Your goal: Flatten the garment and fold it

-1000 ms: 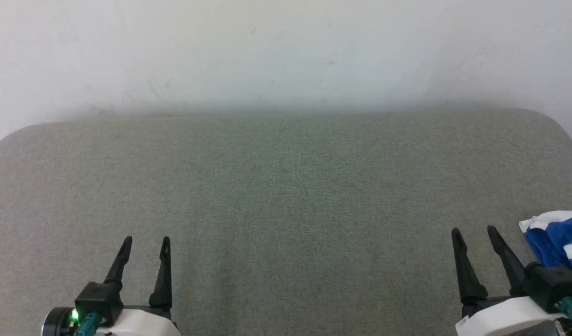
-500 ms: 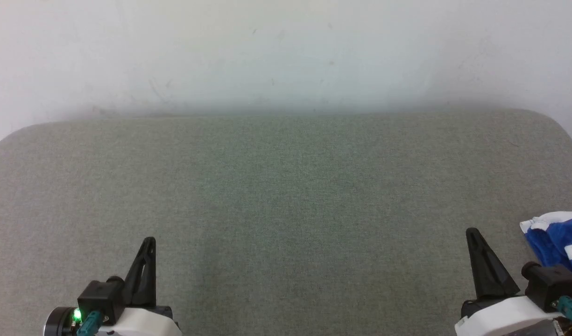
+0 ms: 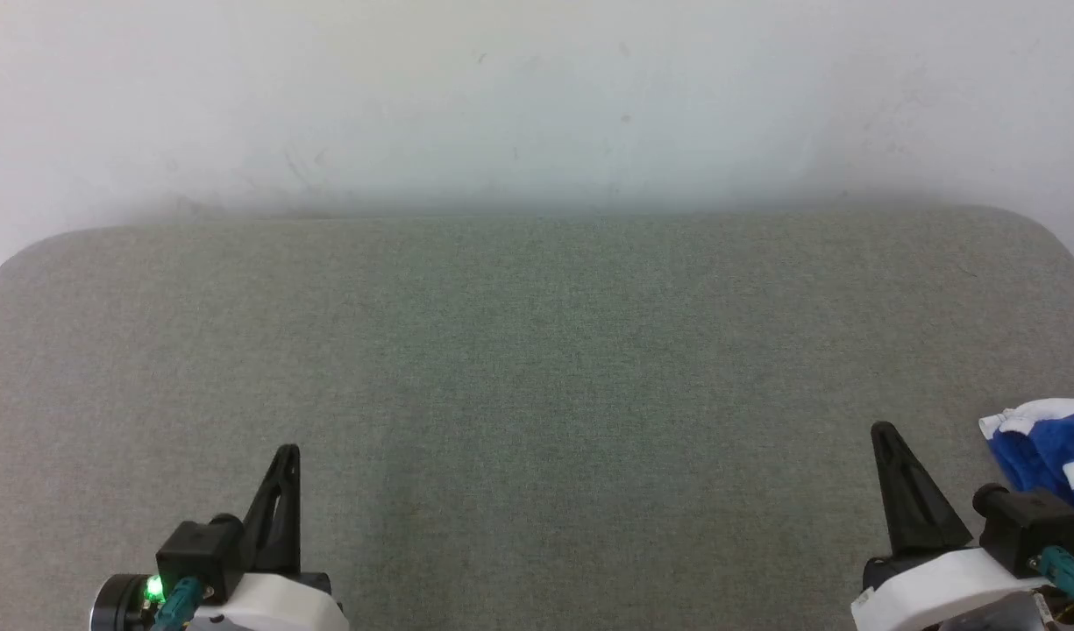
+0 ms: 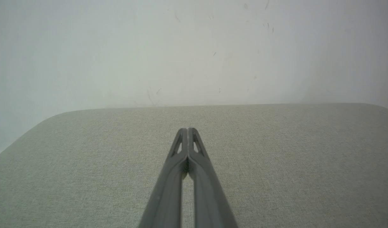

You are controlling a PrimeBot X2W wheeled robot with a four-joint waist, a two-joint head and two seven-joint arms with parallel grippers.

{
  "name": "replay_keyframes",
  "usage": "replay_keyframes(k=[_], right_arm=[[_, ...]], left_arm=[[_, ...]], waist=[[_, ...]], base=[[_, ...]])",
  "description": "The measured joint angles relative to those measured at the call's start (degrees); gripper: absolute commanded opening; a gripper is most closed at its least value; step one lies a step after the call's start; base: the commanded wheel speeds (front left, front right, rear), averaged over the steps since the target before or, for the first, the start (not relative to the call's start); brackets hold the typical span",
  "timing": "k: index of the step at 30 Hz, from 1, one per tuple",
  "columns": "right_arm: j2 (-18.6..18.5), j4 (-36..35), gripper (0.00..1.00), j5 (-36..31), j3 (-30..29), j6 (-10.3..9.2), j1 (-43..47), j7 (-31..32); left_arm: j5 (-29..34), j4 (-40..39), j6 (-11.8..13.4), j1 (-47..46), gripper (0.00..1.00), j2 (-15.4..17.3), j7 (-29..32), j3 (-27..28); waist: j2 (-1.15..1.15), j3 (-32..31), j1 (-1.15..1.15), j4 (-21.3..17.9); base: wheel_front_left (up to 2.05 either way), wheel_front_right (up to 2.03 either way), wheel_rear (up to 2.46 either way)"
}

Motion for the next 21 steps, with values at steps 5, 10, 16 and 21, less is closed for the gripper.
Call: replay_keyframes(k=[5, 10, 16, 21], right_arm=[[0.0, 0.1, 0.0, -0.4, 0.1, 0.0, -0.1, 0.1], [0.0, 0.3, 0.0, -0.9, 0.1, 0.0, -0.3, 0.5], [0.0, 0.4, 0.0, -1.3, 0.2, 0.0, -0.9, 0.6], [0.0, 0.5, 0.0, -1.6, 0.3, 0.0, -1.2, 1.0]], left_arm=[[0.4, -0.2, 0.0, -0.1, 0.0, -0.5, 0.5, 0.1], [0.7, -0.4, 0.0, -0.2, 0.0, -0.7, 1.1, 0.2], [1.1, -0.7, 0.0, -0.3, 0.0, -1.0, 1.8, 0.4], [2.0, -0.9, 0.0, -0.5, 0.0, -1.4, 2.4, 0.5]], waist=[[0.0, 0.0, 0.0, 0.1], [0.0, 0.0, 0.0, 0.2], [0.0, 0.0, 0.0, 0.3], [0.0, 0.0, 0.0, 0.3]], base=[[0.0, 0.0, 0.0], [0.0, 0.0, 0.0], [0.0, 0.0, 0.0], [0.0, 0.0, 0.0]])
